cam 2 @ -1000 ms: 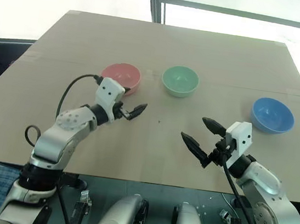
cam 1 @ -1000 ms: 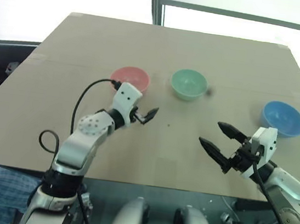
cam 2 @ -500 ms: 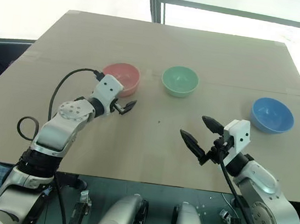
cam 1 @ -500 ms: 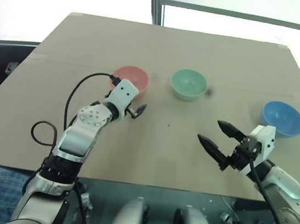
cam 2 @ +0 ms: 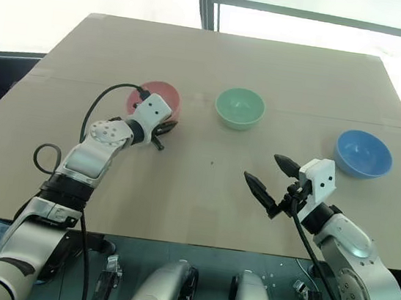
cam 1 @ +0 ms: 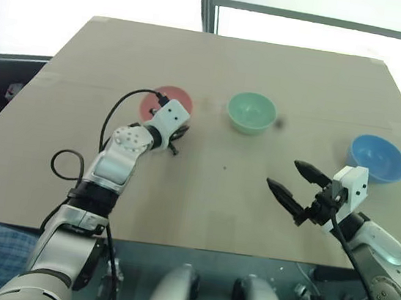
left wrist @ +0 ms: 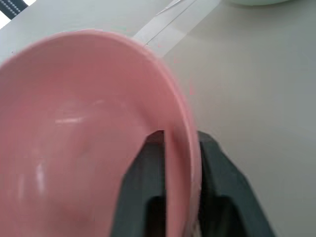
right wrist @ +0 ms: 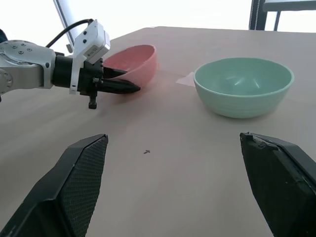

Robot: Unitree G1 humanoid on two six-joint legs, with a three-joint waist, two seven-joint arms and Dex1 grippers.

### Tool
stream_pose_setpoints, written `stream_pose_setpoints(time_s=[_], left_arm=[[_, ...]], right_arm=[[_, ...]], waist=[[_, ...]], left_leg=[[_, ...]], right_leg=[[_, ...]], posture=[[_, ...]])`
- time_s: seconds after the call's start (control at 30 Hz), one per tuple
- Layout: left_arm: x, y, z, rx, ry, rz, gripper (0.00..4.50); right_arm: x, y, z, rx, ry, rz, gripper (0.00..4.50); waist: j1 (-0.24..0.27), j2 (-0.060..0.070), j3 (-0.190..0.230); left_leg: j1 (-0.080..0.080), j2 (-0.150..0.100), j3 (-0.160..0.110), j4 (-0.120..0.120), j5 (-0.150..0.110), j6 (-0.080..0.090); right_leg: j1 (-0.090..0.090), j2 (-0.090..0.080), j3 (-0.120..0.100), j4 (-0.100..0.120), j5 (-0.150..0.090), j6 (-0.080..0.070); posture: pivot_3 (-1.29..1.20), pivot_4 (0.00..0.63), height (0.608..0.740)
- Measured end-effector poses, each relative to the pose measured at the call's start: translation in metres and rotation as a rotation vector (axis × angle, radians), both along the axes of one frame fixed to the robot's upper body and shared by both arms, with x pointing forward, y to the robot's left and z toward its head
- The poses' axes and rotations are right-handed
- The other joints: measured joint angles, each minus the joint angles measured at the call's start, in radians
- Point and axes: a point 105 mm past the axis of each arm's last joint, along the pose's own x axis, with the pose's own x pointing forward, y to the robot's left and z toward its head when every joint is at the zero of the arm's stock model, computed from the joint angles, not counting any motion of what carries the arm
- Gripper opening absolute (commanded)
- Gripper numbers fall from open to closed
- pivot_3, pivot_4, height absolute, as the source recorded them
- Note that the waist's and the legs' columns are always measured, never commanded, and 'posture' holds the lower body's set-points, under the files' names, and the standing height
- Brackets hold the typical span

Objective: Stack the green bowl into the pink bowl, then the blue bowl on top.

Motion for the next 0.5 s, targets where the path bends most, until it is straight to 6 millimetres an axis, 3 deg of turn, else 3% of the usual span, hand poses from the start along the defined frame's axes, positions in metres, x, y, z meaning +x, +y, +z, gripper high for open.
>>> stream_pose_setpoints(time_s=[0.3, 0.47, 0.5], left_arm=[[-0.005, -0.013, -0.001, -0.007, 0.030, -0.112, 0.12], [-0.042, -0.060, -0.008, 0.060, 0.057, -0.478, 0.12], [-0.069, -0.073, -0.014, 0.129, 0.082, -0.663, 0.12]], right_arm=[[-0.002, -0.001, -0.002, 0.000, 0.008, -0.005, 4.50], [-0.002, -0.003, -0.003, -0.001, 0.013, -0.011, 4.50], [-0.003, -0.004, -0.004, -0.002, 0.014, -0.016, 4.50]], waist=[[0.003, 0.000, 0.000], [0.000, 0.000, 0.000], [-0.004, 0.000, 0.000]], left_leg=[[0.000, 0.000, 0.000, 0.001, 0.000, 0.000], [-0.001, 0.000, 0.000, 0.001, 0.000, 0.000], [-0.001, 0.000, 0.001, 0.000, 0.000, 0.000]], right_leg=[[0.000, 0.000, 0.000, 0.001, 0.000, 0.000], [0.000, -0.001, 0.000, 0.000, 0.000, 0.000], [0.000, -0.001, 0.001, 0.000, 0.000, 0.000]], posture=[[0.00, 0.150, 0.740], [0.00, 0.150, 0.740], [0.00, 0.150, 0.740]])
